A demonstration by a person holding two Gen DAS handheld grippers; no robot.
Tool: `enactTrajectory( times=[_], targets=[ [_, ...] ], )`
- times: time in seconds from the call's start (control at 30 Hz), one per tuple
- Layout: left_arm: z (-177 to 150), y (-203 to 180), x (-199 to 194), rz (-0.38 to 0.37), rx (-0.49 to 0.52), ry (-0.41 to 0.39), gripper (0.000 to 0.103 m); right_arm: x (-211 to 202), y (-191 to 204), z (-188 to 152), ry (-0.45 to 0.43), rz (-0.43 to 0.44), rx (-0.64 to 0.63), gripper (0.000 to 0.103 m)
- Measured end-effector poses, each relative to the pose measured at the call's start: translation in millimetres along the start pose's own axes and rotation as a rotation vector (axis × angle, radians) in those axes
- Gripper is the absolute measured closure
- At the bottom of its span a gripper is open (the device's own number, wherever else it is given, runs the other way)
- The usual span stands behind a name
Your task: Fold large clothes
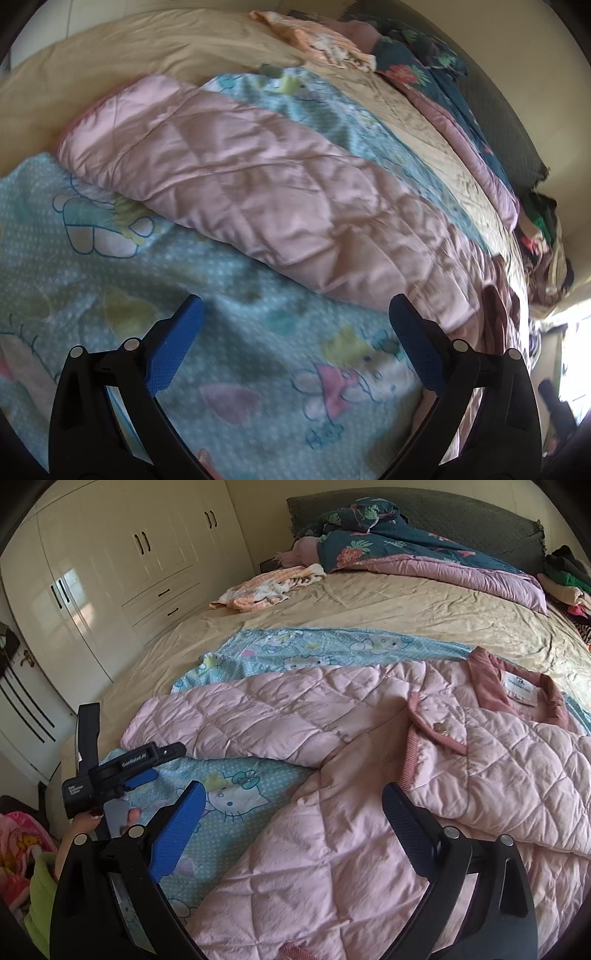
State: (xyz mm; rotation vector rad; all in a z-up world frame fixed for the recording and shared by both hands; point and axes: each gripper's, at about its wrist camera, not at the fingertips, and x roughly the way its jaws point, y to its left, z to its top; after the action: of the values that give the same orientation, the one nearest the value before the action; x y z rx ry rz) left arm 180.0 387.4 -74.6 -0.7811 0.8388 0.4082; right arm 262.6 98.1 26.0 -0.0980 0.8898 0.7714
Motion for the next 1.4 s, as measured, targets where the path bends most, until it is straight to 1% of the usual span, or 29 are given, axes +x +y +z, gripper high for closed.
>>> enactTrajectory(
  times=[0.1,0.17,0.37,0.57,0.6,0.63,0.67,0.7,0.77,0.8,0.9,0.97,1.1,1.23,1.4],
  targets=[
    [6.3,15.6,9.7,-0.002,-0.072,0.012,0.009,6.2,-1.3,-2.2,0.013,0.005,0.009,0.007],
    [11.6,24.1,13.5,-0.017,-0.113,0.006,0.009,7.9,-3.9,-4.1,0.017,0.005,0.018,0.007],
    [32.1,36.2,18.6,0.009,-0.160,-0.048,0.009,6.1,-15.7,-8.3,0.022,0.002,0.050,0.007],
    [55.2,56.9,19.6,0.023,-0.266,-0.100,0.010,-7.4,-30.8,-10.2,0.003,-0.002,0.087,0.007],
    [57.8,59.2,18.3,0.026,-0.278,-0.108,0.017,-11.1,-34.0,-10.5,-0.003,-0.004,0.093,0.007],
    [61.0,61.4,15.5,0.053,-0.287,-0.116,0.025,-13.9,-36.1,-10.9,-0.007,-0.006,0.097,0.007],
    [62.8,63.1,13.4,0.067,-0.295,-0.122,0.041,-17.7,-39.5,-11.5,-0.013,-0.009,0.105,0.007],
    [64.0,65.3,10.2,0.072,-0.304,-0.131,0.061,-21.5,-43.1,-12.0,-0.018,-0.010,0.113,0.007],
    [66.4,67.6,0.5,0.047,-0.312,-0.155,0.077,-28.9,-49.9,-13.6,-0.029,-0.016,0.126,0.007],
    [67.4,65.7,-7.7,0.038,-0.301,-0.173,0.082,-32.4,-52.9,-14.3,-0.034,-0.018,0.133,0.007],
    [69.9,47.9,-34.4,0.023,-0.248,-0.235,0.087,-41.9,-62.0,-16.5,-0.049,-0.021,0.155,0.007],
    [74.1,31.8,-48.9,0.014,-0.212,-0.265,0.088,-50.3,-68.4,-18.0,-0.061,-0.023,0.174,0.007],
    [78.2,-9.5,-91.1,-0.023,-0.119,-0.340,0.092,-68.8,-78.3,-21.7,-0.087,-0.023,0.203,0.007],
    [76.9,-52.9,-126.8,-0.071,-0.031,-0.393,0.092,-88.3,-86.7,-27.2,-0.115,-0.022,0.226,0.007],
    [67.0,-106.5,-160.6,-0.130,0.075,-0.438,0.093,-115.9,-97.3,-32.9,-0.154,-0.021,0.254,0.007]
  ],
)
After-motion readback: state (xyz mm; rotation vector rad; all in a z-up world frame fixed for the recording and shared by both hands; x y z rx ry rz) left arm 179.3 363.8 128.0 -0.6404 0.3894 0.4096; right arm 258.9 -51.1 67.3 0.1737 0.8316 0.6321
